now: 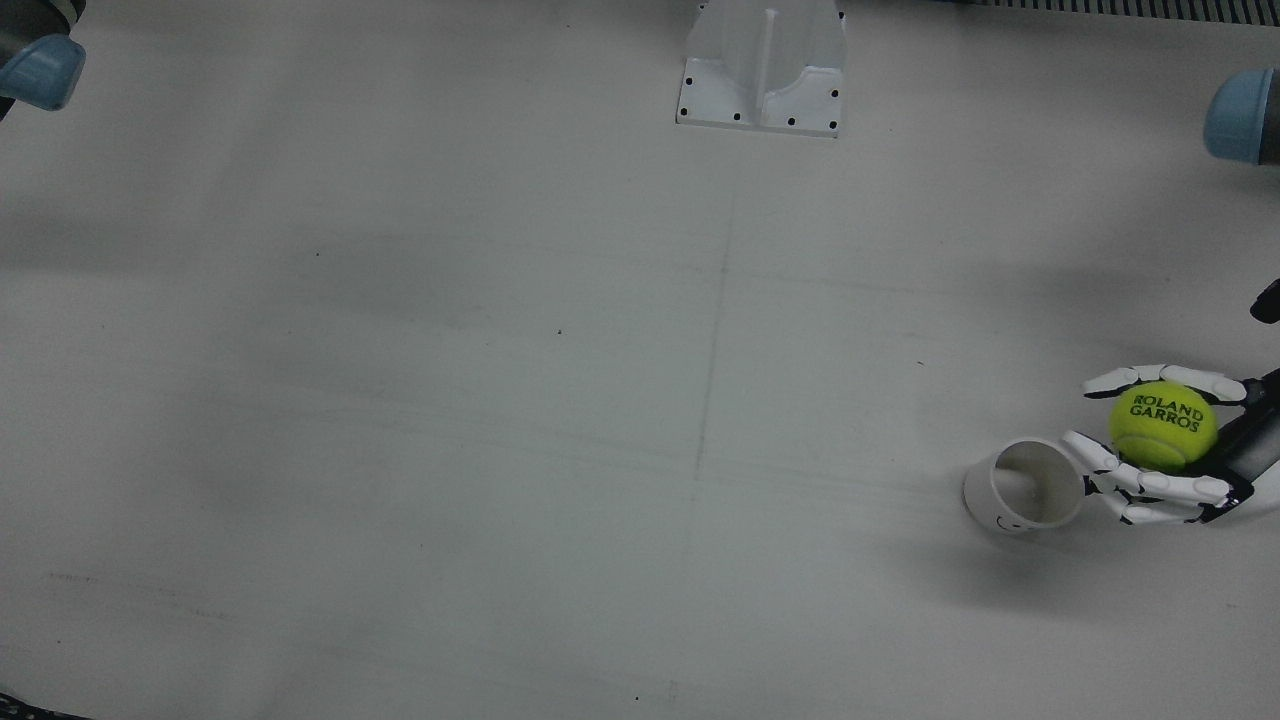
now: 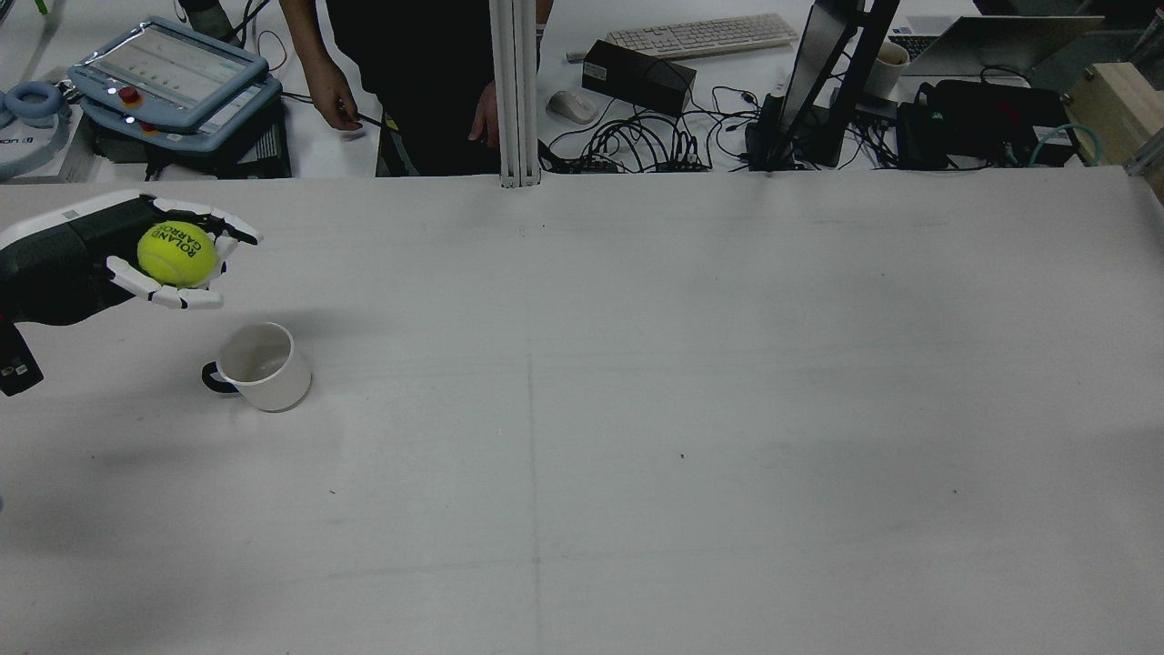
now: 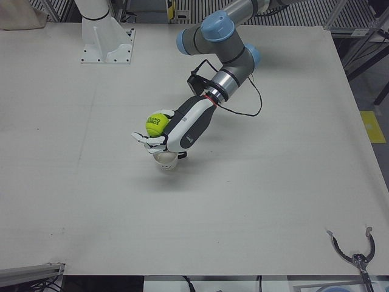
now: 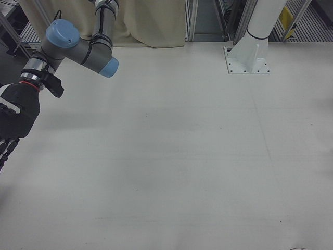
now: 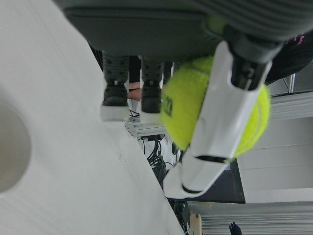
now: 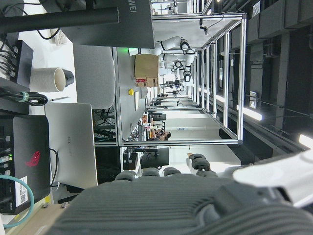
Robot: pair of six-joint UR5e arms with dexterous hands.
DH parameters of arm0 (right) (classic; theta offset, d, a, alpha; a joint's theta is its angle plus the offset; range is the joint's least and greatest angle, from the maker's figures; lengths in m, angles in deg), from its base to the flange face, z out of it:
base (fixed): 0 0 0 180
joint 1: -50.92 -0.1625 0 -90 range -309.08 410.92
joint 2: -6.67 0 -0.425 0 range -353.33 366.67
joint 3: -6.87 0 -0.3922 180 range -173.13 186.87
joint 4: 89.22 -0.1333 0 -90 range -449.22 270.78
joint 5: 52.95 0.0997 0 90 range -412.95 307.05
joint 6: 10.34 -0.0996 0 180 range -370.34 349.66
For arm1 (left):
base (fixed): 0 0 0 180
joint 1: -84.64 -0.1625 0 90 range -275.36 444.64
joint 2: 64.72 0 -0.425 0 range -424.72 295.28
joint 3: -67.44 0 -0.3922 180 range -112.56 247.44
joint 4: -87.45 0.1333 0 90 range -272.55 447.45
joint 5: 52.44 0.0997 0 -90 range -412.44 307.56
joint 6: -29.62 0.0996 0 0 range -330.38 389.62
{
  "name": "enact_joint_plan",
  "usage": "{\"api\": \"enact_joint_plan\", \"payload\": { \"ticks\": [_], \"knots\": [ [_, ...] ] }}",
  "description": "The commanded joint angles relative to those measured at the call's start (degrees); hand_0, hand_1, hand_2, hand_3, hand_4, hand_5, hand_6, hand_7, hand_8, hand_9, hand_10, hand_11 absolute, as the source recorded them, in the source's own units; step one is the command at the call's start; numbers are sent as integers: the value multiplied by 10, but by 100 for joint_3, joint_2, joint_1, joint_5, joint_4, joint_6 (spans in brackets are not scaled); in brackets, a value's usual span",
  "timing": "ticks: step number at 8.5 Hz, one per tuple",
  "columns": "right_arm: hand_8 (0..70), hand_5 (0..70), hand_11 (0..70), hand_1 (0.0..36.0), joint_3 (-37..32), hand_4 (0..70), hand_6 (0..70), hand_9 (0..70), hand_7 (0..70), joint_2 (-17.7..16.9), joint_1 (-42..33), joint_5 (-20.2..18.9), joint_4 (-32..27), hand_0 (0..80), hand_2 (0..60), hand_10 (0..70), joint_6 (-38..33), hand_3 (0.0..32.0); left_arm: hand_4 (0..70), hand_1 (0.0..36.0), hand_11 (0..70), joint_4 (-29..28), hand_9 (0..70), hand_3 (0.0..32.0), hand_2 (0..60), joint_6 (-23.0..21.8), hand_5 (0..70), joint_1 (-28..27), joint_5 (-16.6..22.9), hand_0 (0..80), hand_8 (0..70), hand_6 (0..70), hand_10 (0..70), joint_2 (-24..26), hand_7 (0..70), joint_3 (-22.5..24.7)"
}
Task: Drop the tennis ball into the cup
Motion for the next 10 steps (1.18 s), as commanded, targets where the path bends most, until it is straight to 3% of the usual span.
{"api": "enact_joint_plan", "payload": {
  "ticks": [1, 2, 3, 4, 8, 10],
  "knots": [
    [0, 0, 0, 0, 2, 0, 0, 0, 0, 0, 0, 0, 0, 0, 0, 0, 0, 0, 118, 360, 202, -325, 113, 0, 325, -5, 123, 9, -17, 800, 77, 69, 114, -216, 94, -9],
    [0, 0, 0, 0, -6, 0, 0, 0, 0, 0, 0, 0, 0, 0, 0, 0, 0, 0, 31, 360, 152, -344, 69, 0, 328, -5, 116, 1, -26, 728, 47, 51, 79, -217, 30, -1],
    [0, 0, 0, 0, -6, 0, 0, 0, 0, 0, 0, 0, 0, 0, 0, 0, 0, 0, 1, 360, 124, -353, 47, 0, 346, -5, 110, 1, -26, 651, 33, 42, 61, -217, 5, 8],
    [0, 0, 0, 0, -6, 0, 0, 0, 0, 0, 0, 0, 0, 0, 0, 0, 0, 0, 0, 360, 109, -362, 38, 0, 366, -5, 105, 1, -35, 623, 27, 38, 51, -217, 0, 8],
    [0, 0, 0, 0, -6, 0, 0, 0, 0, 0, 0, 0, 0, 0, 0, 0, 0, 0, 0, 360, 97, -423, 25, 0, 415, -57, 104, 27, 0, 616, 19, 32, 43, -217, 0, 17],
    [0, 0, 0, 0, -6, 0, 0, 0, 0, 0, 0, 0, 0, 0, 0, 0, -9, 0, 0, 360, 102, -91, 20, 0, 434, -23, 105, 848, -26, 614, 16, 32, 46, 27, 0, -88]
  ]
}}
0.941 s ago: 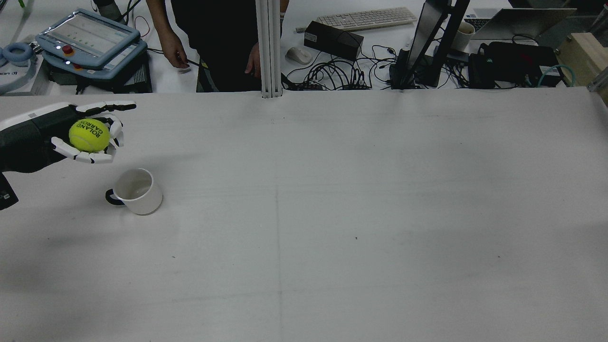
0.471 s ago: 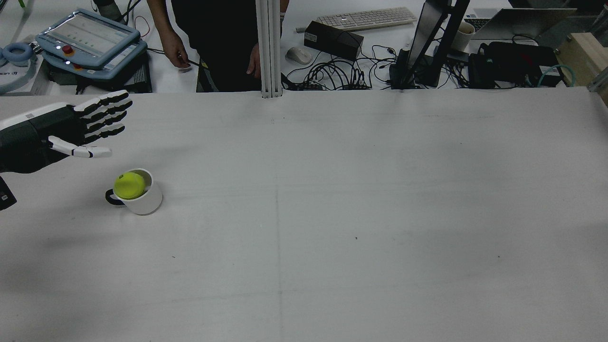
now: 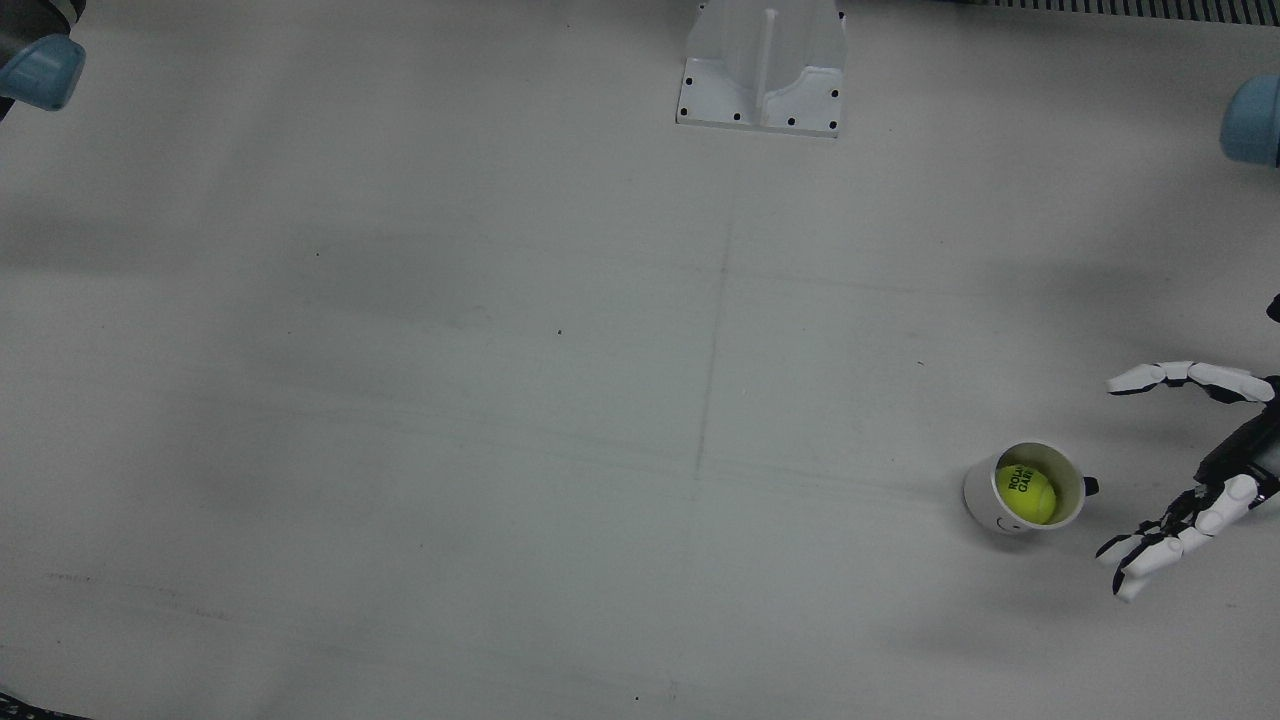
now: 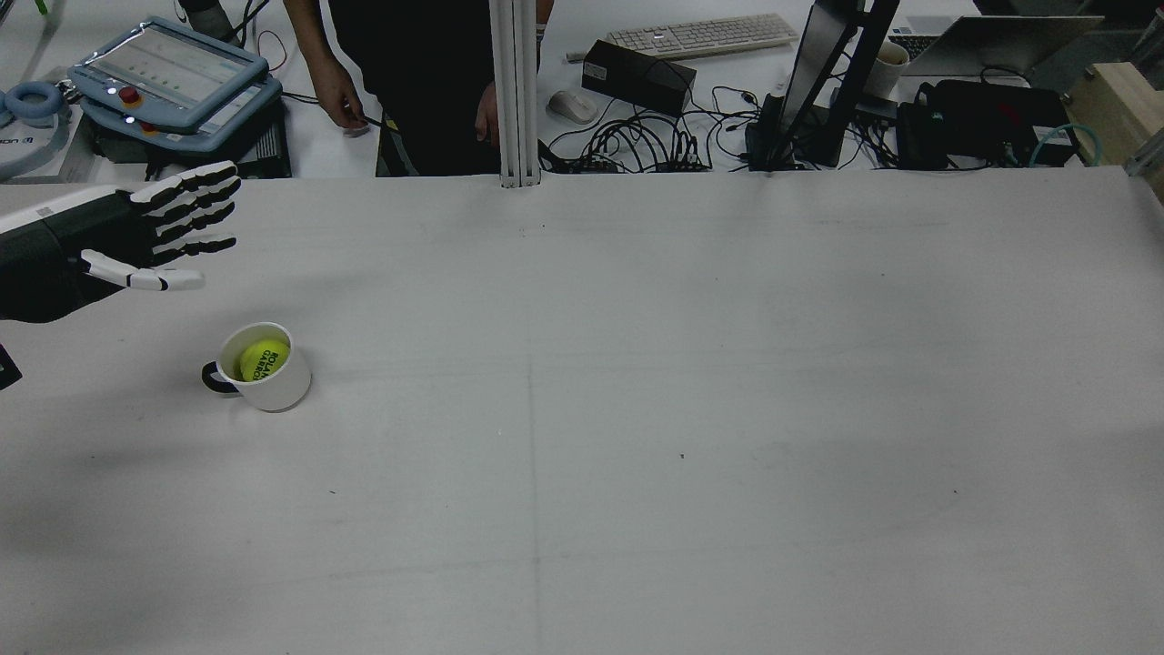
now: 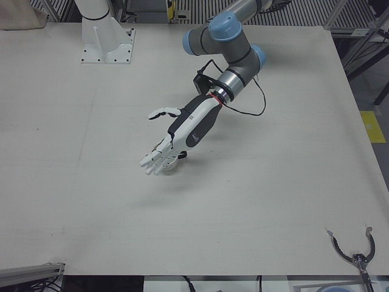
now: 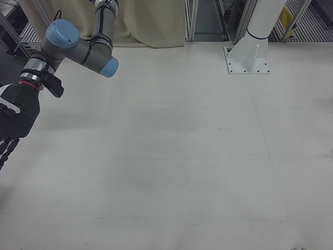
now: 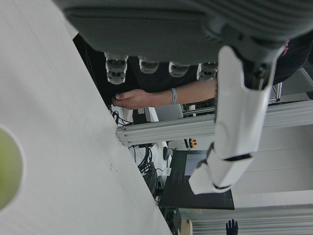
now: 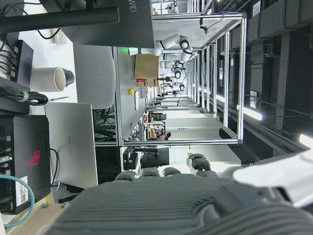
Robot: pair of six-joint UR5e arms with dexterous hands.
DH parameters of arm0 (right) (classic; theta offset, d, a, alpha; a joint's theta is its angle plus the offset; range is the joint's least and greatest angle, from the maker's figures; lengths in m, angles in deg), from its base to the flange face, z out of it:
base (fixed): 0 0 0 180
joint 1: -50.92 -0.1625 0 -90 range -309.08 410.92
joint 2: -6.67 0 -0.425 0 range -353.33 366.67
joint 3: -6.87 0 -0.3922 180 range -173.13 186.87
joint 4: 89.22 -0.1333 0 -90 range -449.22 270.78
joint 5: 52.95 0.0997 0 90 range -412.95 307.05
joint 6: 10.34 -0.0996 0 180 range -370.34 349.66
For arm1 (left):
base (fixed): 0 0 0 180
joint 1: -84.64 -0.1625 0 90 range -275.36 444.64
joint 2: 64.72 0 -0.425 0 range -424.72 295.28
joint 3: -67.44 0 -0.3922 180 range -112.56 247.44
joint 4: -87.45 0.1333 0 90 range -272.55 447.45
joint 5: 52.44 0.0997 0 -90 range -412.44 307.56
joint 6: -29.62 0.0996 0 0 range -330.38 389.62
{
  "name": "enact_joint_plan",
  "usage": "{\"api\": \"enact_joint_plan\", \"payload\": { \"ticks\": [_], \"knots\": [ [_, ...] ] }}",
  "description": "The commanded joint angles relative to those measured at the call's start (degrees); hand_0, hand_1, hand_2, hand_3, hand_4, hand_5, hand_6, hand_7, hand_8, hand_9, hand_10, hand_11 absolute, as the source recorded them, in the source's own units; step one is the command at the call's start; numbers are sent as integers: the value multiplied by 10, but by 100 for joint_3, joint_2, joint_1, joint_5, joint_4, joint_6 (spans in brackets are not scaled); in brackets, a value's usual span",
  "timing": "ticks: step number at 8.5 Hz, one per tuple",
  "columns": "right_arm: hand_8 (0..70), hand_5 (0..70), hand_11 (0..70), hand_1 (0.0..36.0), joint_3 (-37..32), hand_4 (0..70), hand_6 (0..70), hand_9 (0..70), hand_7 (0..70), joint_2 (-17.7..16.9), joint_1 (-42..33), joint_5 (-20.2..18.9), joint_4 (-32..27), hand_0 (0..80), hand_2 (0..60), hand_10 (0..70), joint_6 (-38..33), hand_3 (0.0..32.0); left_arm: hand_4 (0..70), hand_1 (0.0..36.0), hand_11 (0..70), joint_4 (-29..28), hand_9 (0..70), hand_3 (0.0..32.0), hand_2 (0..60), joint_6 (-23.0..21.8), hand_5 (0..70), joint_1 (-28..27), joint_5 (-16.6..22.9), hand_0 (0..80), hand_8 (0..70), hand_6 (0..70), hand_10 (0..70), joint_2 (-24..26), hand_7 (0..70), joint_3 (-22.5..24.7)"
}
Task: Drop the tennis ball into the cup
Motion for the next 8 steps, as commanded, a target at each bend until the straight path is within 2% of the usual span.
{"api": "enact_joint_plan", "payload": {
  "ticks": [1, 2, 4, 6, 8],
  "knots": [
    [0, 0, 0, 0, -1, 0, 0, 0, 0, 0, 0, 0, 0, 0, 0, 0, 3, 0, 0, 360, 111, 439, 14, 0, 442, 40, 105, 1250, -6, 616, 11, 32, 52, 360, 0, -234],
    [0, 0, 0, 0, -1, 0, 0, 0, 0, 0, 0, 0, 0, 0, 0, 0, 3, 0, 0, 360, 111, 624, 11, 0, 445, 31, 106, 1734, -6, 614, 9, 27, 52, 413, 0, -374],
    [0, 0, 0, 0, -1, 0, 0, 0, 0, 0, 0, 0, 0, 0, 0, 0, 3, 0, 0, 360, 91, 713, 0, 16, 457, -30, 103, 2631, 12, 595, 0, 14, 38, 606, 0, -1171],
    [0, 0, 0, 0, -1, 0, 0, 0, 0, 0, 0, 0, 0, 0, 0, 0, 3, 0, 0, 360, 92, 740, 0, 12, 491, -39, 108, 2890, 73, 613, 0, 16, 37, 625, 0, -1193],
    [0, 0, 0, 0, -1, 0, 0, 0, 0, 0, 0, 0, 0, 0, 0, 0, 3, 0, 0, 360, 93, 731, 0, 10, 504, -48, 109, 2882, 73, 615, 1, 17, 38, 590, 0, -1158]
  ]
}}
